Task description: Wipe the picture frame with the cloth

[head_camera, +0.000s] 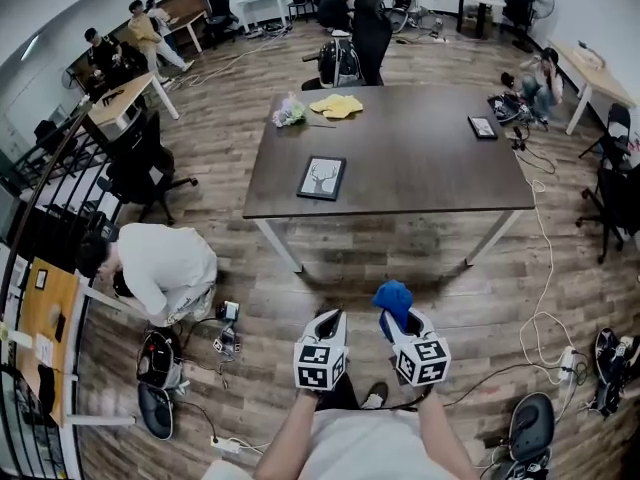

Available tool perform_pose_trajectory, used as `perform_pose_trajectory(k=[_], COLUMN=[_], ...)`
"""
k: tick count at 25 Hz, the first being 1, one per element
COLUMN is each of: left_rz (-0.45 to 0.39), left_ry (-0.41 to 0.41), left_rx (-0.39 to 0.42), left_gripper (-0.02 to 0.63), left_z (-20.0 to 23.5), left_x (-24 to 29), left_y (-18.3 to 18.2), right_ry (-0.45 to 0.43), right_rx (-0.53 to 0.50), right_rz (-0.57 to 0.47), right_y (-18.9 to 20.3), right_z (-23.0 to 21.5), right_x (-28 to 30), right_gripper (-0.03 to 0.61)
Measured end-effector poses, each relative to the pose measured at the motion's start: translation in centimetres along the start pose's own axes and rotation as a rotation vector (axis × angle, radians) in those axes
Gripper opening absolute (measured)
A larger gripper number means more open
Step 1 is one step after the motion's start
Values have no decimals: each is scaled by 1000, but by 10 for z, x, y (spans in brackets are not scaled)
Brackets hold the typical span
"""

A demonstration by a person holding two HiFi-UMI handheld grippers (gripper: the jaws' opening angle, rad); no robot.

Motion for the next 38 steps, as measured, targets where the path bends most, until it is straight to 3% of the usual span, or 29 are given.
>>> perform_pose_trajectory(k=[6, 16, 22, 29, 38], left_rz=[-7, -23, -52, -47, -13], left_ry=[56, 125, 31, 103, 103], left_rx=[32, -22, 7, -4, -126], left_gripper=[52, 52, 52, 52, 52], left_z=[32, 160, 261, 325, 374], left_x=[57, 159, 200, 230, 266], left_y=[-27, -83, -106, -105, -97], right_ry=[24, 83, 99, 134, 146], right_rx=[23, 45, 45, 83, 44], right_rz=[-18, -38, -27, -33, -33], right_y=[-24, -92, -122, -141, -173], right_z=[-16, -16, -2, -1, -11], right_x=[51, 189, 267, 329, 379], right_gripper=[106, 106, 107, 107, 107])
Point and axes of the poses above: the fingertips, and each gripper's own axes: x forward along the fingers, z to its left, y out of its underside, the point moved 1 cm from there along -x, backward along the fingers, and after that the axes turned 15 degrees about x, right-handed, at the moved point
